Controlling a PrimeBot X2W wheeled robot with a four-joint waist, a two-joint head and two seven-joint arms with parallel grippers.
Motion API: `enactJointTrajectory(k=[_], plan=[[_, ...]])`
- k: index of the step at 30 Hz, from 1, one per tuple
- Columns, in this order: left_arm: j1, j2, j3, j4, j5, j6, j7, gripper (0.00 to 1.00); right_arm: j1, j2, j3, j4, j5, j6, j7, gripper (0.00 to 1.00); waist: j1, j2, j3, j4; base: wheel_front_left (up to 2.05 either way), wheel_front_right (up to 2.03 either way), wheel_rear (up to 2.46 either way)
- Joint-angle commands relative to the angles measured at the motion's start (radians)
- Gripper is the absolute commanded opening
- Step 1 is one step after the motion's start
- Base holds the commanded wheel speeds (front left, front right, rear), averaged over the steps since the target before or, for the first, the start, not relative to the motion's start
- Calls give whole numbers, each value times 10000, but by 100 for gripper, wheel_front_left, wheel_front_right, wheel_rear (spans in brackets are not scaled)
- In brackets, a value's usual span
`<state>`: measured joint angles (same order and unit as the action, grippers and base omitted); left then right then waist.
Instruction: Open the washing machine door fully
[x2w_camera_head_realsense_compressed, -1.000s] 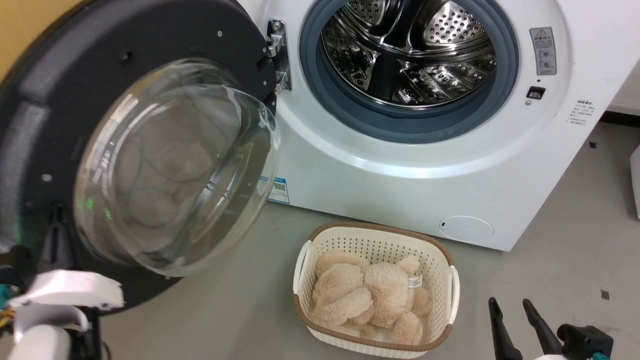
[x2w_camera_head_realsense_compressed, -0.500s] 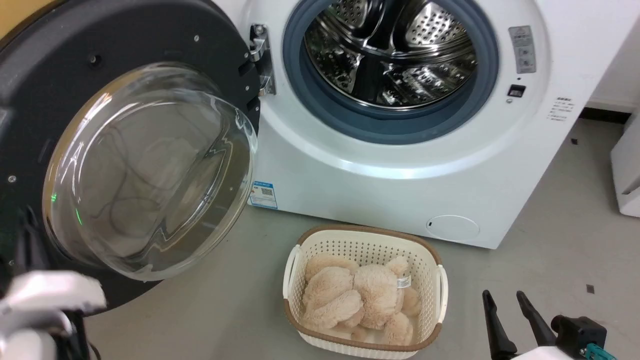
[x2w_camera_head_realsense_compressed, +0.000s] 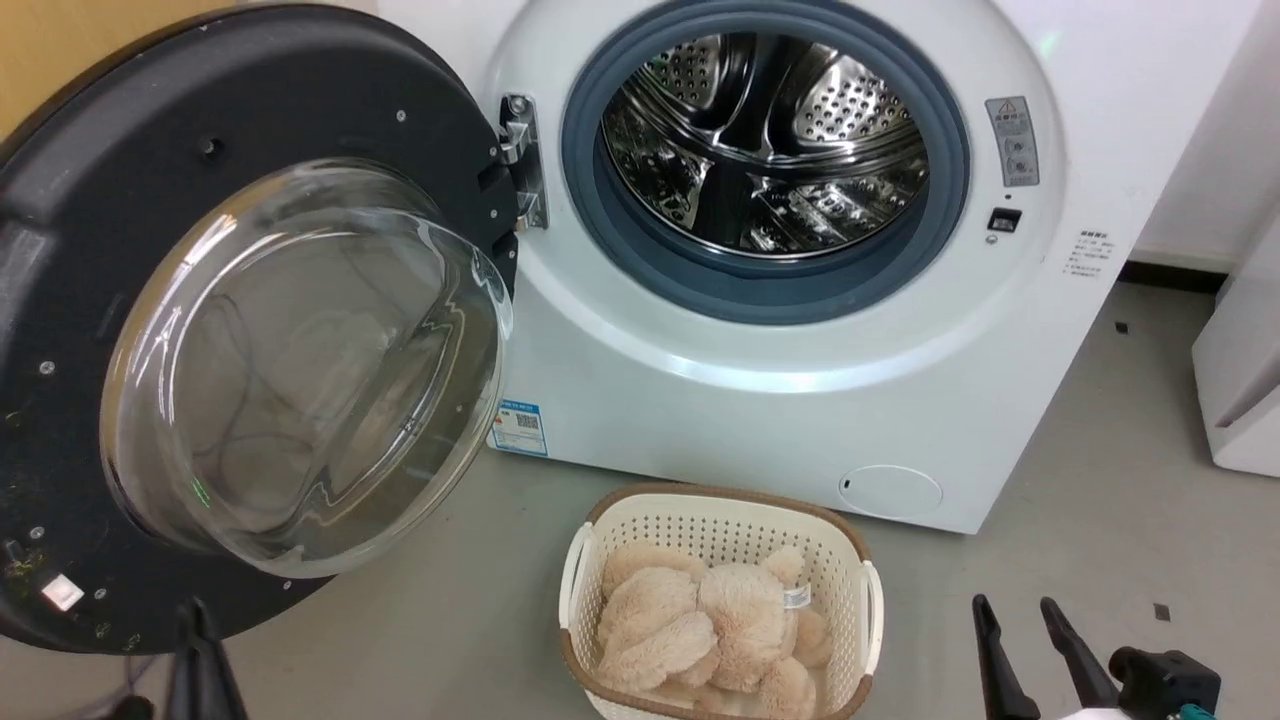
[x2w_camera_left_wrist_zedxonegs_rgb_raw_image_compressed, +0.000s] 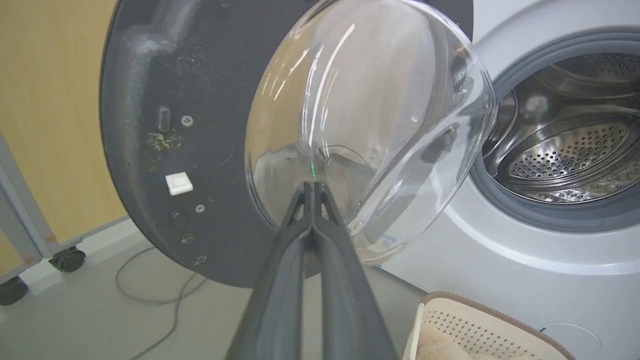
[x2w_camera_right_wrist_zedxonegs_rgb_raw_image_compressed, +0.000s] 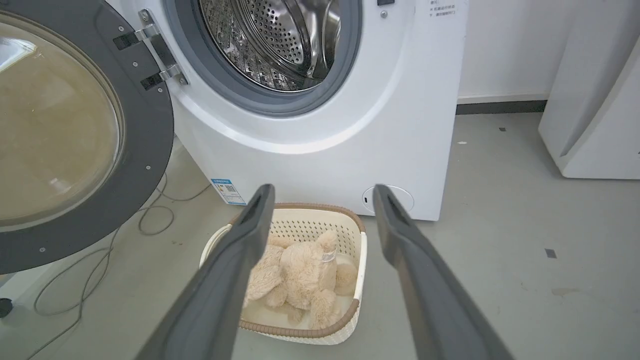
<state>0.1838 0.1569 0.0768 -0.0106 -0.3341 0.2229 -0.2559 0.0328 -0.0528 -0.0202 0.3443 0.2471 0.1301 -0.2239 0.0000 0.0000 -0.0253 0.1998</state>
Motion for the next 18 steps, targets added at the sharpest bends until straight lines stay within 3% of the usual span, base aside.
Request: enactJointTrajectory(k=[1,4,5,6,7,18], plan=[[226,-81,-134,-54,82,15,77,0,101,26,-14,-28,-44,6,-69,100,0,0,-61,31,0,0,0],[384,-138,-353,-73,139,-48,134,0,100,26,14,-80,-102,6,-75,100,0,0,-102,33,0,0,0],[439,-175,-485,-84,177,-85,146,16,100,26,26,-112,-121,6,-73,100,0,0,-121,33,0,0,0],[484,-206,-614,-65,219,-110,183,48,102,26,37,-153,-141,6,-71,100,0,0,-139,31,0,0,0],[504,-218,-738,-38,289,-126,211,100,109,26,48,-195,-178,6,-63,100,0,0,-160,23,0,0,0],[16,-12,-1908,384,1135,-446,407,100,290,26,184,-907,-831,6,282,100,0,0,-328,-730,0,0,0]])
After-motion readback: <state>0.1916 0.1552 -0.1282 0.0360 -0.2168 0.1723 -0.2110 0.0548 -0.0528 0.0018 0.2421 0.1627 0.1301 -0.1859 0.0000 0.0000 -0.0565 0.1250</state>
